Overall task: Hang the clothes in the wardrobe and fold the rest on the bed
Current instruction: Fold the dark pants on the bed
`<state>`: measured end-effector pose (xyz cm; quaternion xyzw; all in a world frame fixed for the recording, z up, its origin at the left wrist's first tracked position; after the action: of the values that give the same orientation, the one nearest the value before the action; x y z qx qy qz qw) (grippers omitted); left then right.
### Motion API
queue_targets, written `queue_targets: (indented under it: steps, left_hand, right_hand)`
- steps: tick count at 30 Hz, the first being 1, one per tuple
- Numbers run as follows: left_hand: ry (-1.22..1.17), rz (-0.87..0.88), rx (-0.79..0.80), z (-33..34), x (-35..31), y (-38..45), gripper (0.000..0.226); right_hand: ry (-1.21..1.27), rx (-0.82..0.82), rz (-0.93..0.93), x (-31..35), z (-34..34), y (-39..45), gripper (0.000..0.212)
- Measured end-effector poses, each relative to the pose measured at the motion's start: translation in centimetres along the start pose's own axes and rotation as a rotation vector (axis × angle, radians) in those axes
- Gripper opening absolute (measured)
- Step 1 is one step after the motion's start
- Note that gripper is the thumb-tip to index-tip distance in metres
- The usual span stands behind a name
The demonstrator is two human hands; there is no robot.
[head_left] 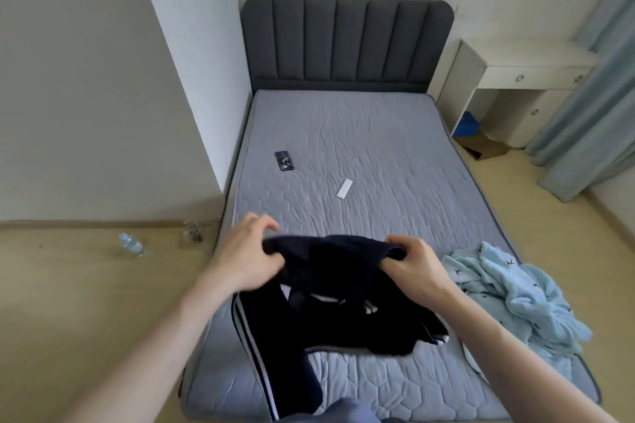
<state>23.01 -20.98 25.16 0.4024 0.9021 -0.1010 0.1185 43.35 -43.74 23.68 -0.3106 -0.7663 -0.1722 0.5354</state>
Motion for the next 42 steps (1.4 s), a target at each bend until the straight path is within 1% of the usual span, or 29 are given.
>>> queue_targets:
  steps: [2,3,4,5,7,9,11,13,14,16,17,18,20,22,23,25,27,29,33,35,36,38,42]
  left_hand:
    - [-0.084,0.177,0.229,2.4,-2.5,-1.6,0.056]
    - [-0.118,0.232,0.342,3.4,-3.8,-2.5,0.066]
    - [-0.146,0.256,0.421,4.3,-5.0,-3.3,0.073]
    - [-0.168,0.253,0.454,5.0,-5.9,-3.9,0.077]
    - [-0.189,0.208,0.411,5.7,-7.2,-4.3,0.076]
    - [-0.231,0.172,0.363,5.8,-7.8,-4.3,0.072]
    - [-0.295,0.157,0.341,6.0,-8.4,-4.5,0.074]
    - [-0.289,0.158,0.319,6.5,-8.7,-4.4,0.077]
    - [-0.253,0.161,0.297,7.0,-8.7,-4.2,0.072]
    - [-0.132,0.191,0.219,7.7,-8.5,-3.3,0.044]
    - [-0.056,0.208,0.168,7.9,-8.2,-2.6,0.03]
    - [0.007,0.221,0.124,8.1,-7.8,-1.9,0.021]
    - [0.05,0.235,0.075,8.3,-6.7,-0.6,0.015]
    - [0.06,0.228,0.053,8.4,-5.8,0.6,0.016]
    - [0.071,0.221,0.047,8.5,-5.5,1.0,0.017]
    - [0.078,0.187,0.059,9.0,-4.9,1.9,0.019]
    - [0.077,0.157,0.096,9.4,-4.4,2.5,0.021]
    - [0.128,0.167,0.164,10.3,-4.0,2.7,0.024]
    - [0.207,0.186,0.392,12.3,-3.2,3.4,0.02]
    - [0.211,0.176,0.467,12.3,-3.4,4.6,0.013]
    - [0.208,0.174,0.481,11.9,-3.9,5.5,0.014]
    - [0.209,0.168,0.435,9.9,-5.4,8.4,0.022]
    - [0.242,0.163,0.166,2.6,-8.7,15.6,0.027]
  right_hand:
    - [-0.039,0.06,0.025,1.4,0.6,0.5,0.017]
    - [-0.064,0.095,0.051,1.9,1.1,0.5,0.02]
    - [-0.088,0.128,0.075,2.1,1.7,0.6,0.021]
    - [-0.103,0.151,0.098,2.2,2.1,0.6,0.019]
    - [-0.11,0.147,0.137,2.1,2.6,0.6,0.011]
    - [-0.118,0.109,0.167,1.9,2.4,0.8,0.008]
    - [-0.116,0.085,0.201,1.5,2.0,0.8,0.008]
    - [-0.09,0.077,0.239,1.1,1.6,0.7,0.012]
    - [-0.072,0.082,0.255,0.8,1.6,0.7,0.016]
    - [-0.055,0.108,0.283,0.1,1.4,0.6,0.023]
    - [-0.064,0.119,0.29,-0.5,1.3,0.5,0.023]
    - [-0.085,0.132,0.293,-1.1,1.1,0.5,0.022]
    - [-0.156,0.182,0.303,-2.7,0.5,0.1,0.024]
    - [-0.241,0.266,0.302,-4.3,0.2,-0.7,0.024]
    - [-0.281,0.296,0.288,-5.2,0.1,-1.1,0.02]
    - [-0.355,0.302,0.27,-7.0,-0.2,-1.9,0.008]
    - [-0.419,0.277,0.282,-8.6,-0.7,-2.4,0.006]
    - [-0.47,0.262,0.309,-10.0,-1.1,-2.7,0.009]
    - [-0.565,0.3,0.382,-12.2,-1.7,-2.5,0.02]
    - [-0.596,0.305,0.392,-12.6,-2.6,-1.5,0.015]
    - [-0.615,0.29,0.383,-12.3,-3.2,-0.6,0.013]
    - [-0.65,0.226,0.328,-10.9,-4.8,2.2,0.019]
    - [-0.666,0.071,0.163,-4.3,-9.5,9.4,0.019]
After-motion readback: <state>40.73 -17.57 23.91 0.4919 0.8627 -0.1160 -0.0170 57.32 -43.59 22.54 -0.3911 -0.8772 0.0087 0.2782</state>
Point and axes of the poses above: each hand's wrist, its own y-axis towards the middle knuckle, its own z-axis out of the palm, x = y × z, the point moved 2 cm from there along y, towards the middle knuckle, and after that the axes turned 13 degrees about y, right-handed, at the moved point
